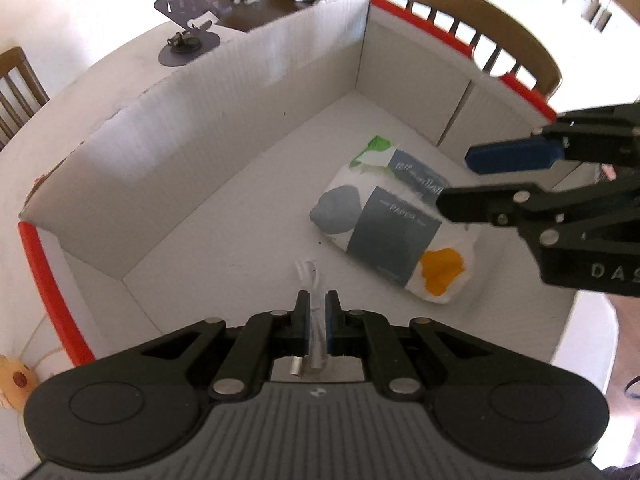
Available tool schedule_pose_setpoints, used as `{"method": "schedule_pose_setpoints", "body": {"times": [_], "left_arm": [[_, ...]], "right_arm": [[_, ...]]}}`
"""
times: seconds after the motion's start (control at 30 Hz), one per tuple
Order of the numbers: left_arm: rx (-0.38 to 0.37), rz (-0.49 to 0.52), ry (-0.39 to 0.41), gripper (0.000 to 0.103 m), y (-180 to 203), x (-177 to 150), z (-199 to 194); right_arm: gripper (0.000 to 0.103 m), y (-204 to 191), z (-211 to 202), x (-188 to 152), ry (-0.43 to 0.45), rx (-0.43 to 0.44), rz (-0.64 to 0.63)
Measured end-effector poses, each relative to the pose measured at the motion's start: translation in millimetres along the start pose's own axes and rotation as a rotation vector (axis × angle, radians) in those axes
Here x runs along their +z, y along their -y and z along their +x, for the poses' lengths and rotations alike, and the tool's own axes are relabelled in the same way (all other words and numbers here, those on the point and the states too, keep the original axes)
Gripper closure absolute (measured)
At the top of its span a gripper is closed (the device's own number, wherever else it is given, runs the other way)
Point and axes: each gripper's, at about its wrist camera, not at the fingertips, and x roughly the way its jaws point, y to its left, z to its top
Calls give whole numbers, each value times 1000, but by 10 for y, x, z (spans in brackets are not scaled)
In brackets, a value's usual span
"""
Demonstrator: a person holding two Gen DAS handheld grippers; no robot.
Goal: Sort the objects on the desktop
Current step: 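Open right gripper releasing white bag while left gripper releases cable in box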
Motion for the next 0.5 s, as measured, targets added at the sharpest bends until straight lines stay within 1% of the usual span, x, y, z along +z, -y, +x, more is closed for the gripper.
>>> {"method": "schedule_pose_setpoints", "body": {"times": [0.27,0.37,0.5], "left_arm": [[-16,-40,100,97,36,-64,-336],[-10,-54,134,97,67,-113,-455],[-5,-64,180,97,109,-178,-609]], "right_arm": [[60,-24,-138,-1,17,19,-7],[58,-32,-203,-5,33,31,-5],[51,-85,-286,-5,50,47,-25]]}}
